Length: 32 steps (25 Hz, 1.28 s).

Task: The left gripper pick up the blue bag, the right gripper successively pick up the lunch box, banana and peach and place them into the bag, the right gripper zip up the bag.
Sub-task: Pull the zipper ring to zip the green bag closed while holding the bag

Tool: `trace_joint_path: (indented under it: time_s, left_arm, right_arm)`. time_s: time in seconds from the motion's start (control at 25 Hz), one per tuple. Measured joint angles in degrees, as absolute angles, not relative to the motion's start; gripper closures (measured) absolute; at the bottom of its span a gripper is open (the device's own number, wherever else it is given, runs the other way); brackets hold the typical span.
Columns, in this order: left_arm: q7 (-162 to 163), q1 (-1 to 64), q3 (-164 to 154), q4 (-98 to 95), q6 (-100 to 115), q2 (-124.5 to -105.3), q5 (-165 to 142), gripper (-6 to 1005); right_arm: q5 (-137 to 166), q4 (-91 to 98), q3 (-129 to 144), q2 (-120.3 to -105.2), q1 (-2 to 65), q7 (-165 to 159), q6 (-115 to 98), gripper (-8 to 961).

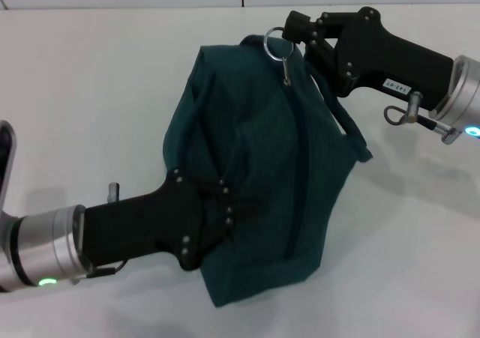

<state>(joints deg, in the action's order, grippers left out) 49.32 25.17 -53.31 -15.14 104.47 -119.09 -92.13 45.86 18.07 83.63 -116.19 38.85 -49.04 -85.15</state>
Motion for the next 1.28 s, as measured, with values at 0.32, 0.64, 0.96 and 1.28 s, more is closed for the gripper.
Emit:
trace_joint_path:
  time_s: [0.32, 0.64, 0.96, 1.28]
  left_arm:
    - [49.0, 24.6, -53.4, -15.3, 108.3, -118.98, -94.7, 944]
    - [49.0, 24.0, -53.6, -15.3, 111.1, -118.11, -95.7, 944]
    - [49.0, 21.3, -50.0, -15.3, 109.4, -117.60, -94.9, 944]
    - [49.0, 19.0, -46.8, -15.4, 103.6, -118.25, -94.1, 944]
  right_arm:
    - [45.9, 17.9, 83.9, -116.19, 38.9, -49.0, -82.8, 953]
    - [45.9, 17.9, 83.8, -116.19, 38.8, -49.1, -81.1, 954]
    - [43.8, 17.9, 83.9, -116.19, 38.3, -49.4, -81.1, 954]
    - [43.0, 17.9, 83.9, -116.19, 37.9, -54.2, -81.1, 954]
